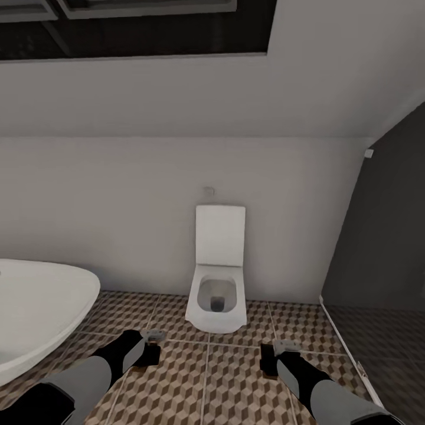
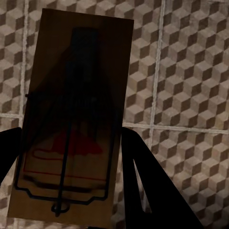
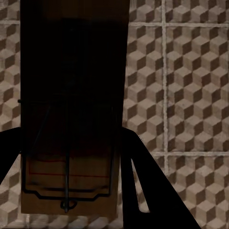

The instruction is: Take the four mousetraps from the cabinet in the bathroom and place them on the bathroom floor. Make sure all four end up on the same floor surface, and ensure that at least two of them are either under or directly next to the same bathroom sink.

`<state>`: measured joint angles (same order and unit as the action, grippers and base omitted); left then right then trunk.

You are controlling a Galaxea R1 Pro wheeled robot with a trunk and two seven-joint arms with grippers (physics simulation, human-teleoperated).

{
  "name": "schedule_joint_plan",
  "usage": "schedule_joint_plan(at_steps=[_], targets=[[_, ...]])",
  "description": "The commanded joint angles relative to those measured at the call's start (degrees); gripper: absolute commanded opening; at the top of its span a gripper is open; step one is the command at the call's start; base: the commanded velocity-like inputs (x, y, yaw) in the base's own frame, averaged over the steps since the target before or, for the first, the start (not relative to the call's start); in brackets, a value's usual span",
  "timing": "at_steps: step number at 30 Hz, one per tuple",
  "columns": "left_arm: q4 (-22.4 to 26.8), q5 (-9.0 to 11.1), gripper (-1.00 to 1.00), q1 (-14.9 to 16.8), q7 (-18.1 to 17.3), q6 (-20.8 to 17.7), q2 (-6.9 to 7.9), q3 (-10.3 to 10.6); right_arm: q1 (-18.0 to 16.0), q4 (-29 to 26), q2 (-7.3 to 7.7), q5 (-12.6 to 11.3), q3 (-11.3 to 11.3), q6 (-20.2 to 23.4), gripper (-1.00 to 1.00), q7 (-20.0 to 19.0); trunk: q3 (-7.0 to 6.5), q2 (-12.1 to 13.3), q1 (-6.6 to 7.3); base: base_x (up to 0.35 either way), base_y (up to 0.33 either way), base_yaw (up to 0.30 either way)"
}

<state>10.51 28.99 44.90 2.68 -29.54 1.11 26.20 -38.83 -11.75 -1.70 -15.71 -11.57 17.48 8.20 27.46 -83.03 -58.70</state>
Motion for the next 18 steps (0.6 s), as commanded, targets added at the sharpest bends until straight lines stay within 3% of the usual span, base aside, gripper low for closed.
schedule_joint_plan(at_steps=[1, 7, 18], targets=[[0.16, 0.38, -1.0, 0.02, 0.23, -0.29, 0.04, 0.44, -0.05, -0.12, 0.02, -0.76, -0.48, 1.05, -1.0, 0.05, 0.31, -0.45, -0.25, 0.19, 0.0, 0.0], [0.15, 0.29, -1.0, 0.02, 0.22, -0.26, 0.11, 0.44, -0.03, -0.17, 0.03, -0.73, -0.4, 3.93, -1.0, -0.38, 1.79, -2.85, -1.57, 0.074, 0.0, 0.0], [0.13, 0.28, -1.0, 0.02, 0.22, -0.26, 0.16, 0.42, -0.03, -0.24, 0.11, -0.72, -0.32, 4.5, -1.0, -0.24, 3.85, -7.27, -3.99, 0.006, 0.0, 0.0]])
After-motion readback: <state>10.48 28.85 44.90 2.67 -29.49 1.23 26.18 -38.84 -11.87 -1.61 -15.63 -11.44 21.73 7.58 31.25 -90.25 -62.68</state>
